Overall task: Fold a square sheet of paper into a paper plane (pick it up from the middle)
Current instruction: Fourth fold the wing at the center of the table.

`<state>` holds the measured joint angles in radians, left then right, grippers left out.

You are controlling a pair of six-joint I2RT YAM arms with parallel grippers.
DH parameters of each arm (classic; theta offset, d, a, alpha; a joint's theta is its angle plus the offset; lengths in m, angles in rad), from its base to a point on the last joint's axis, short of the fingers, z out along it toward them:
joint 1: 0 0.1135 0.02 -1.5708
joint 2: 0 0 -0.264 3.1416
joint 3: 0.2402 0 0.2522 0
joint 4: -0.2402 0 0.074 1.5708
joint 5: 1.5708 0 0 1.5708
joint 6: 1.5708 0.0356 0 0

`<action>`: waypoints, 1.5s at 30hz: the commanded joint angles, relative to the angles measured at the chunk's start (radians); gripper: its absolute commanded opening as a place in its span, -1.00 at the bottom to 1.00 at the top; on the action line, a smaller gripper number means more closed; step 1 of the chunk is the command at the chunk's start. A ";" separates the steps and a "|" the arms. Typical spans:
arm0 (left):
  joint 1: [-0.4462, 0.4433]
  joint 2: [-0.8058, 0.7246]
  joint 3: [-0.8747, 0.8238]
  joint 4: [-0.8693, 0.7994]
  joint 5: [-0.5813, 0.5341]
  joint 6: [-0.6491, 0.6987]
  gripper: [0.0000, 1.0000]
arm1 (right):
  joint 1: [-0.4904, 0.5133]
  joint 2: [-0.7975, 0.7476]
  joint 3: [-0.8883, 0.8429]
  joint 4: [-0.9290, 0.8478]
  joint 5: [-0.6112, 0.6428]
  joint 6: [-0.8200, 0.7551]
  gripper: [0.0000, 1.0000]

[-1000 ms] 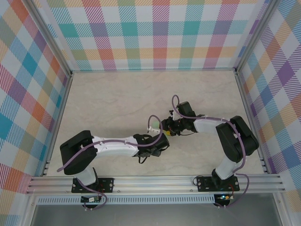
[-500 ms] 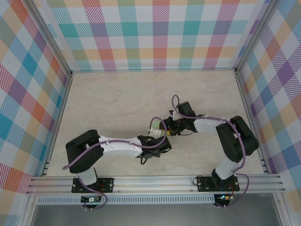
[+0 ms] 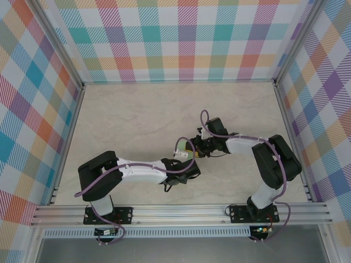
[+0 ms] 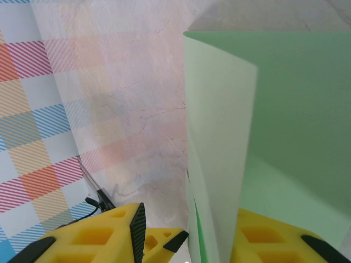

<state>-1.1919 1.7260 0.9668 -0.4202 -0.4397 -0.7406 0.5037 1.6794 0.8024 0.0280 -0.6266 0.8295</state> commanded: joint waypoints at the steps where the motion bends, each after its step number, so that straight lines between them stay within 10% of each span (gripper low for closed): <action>1: -0.016 0.011 0.022 -0.026 -0.027 -0.004 -0.41 | -0.005 0.006 0.015 -0.010 -0.021 0.004 -0.25; 21: -0.010 -0.001 0.014 0.012 0.017 0.039 -0.91 | -0.007 -0.055 0.011 -0.058 0.010 -0.017 -0.20; 45: 0.266 -0.197 -0.330 0.572 0.619 0.103 -0.99 | 0.039 -0.415 -0.189 -0.087 0.207 -0.043 -0.14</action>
<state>-0.9482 1.5421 0.6563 0.0582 0.0761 -0.6388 0.5335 1.2873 0.6056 -0.0708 -0.4435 0.7990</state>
